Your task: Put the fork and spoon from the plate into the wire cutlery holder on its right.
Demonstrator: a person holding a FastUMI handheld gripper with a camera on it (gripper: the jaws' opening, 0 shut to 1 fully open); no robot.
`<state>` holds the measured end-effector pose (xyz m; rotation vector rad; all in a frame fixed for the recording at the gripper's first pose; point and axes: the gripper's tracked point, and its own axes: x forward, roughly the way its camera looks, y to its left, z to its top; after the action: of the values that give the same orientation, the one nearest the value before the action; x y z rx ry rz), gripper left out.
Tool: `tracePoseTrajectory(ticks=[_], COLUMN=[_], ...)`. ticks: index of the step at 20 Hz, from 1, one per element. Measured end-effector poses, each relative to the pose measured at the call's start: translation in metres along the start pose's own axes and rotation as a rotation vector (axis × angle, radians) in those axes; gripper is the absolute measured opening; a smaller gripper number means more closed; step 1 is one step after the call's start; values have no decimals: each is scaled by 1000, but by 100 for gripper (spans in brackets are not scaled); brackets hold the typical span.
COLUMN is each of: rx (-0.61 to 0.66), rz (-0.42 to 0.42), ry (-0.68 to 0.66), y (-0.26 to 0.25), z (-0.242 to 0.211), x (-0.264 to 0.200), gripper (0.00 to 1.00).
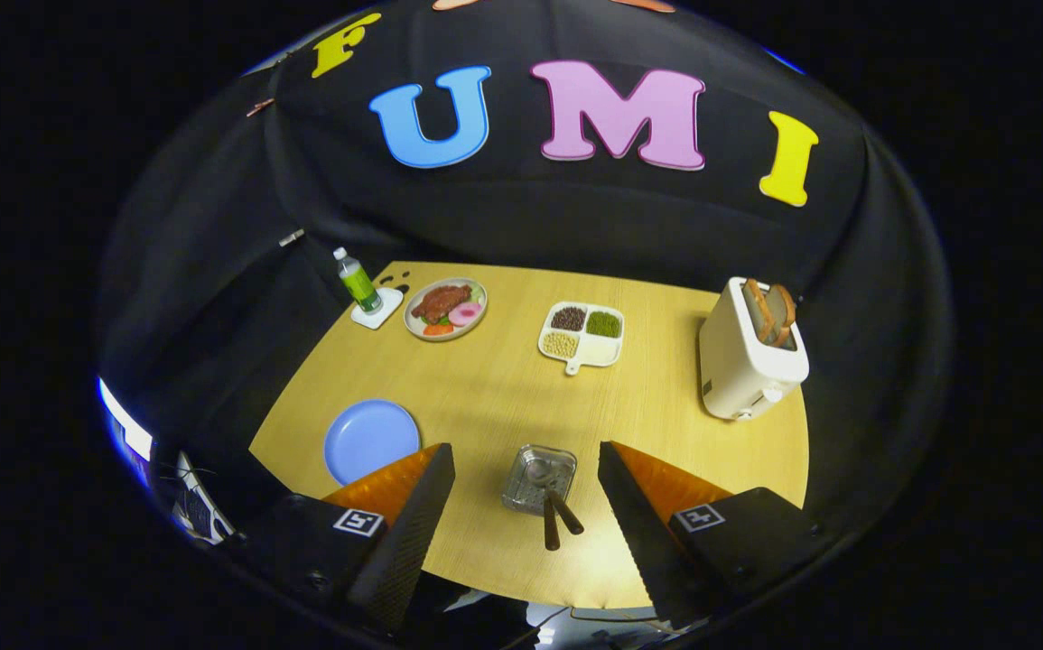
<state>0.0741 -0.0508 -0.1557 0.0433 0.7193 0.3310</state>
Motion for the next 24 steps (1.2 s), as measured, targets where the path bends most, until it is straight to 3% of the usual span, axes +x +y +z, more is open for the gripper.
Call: tracePoseTrajectory(ticks=[5, 14, 24], rx=[-57, -49, -33], rz=[11, 48, 49], ry=[-119, -367, -492], y=[-2, -23, -43], z=[24, 37, 18], x=[-38, -102, -121], gripper=[100, 100, 100])
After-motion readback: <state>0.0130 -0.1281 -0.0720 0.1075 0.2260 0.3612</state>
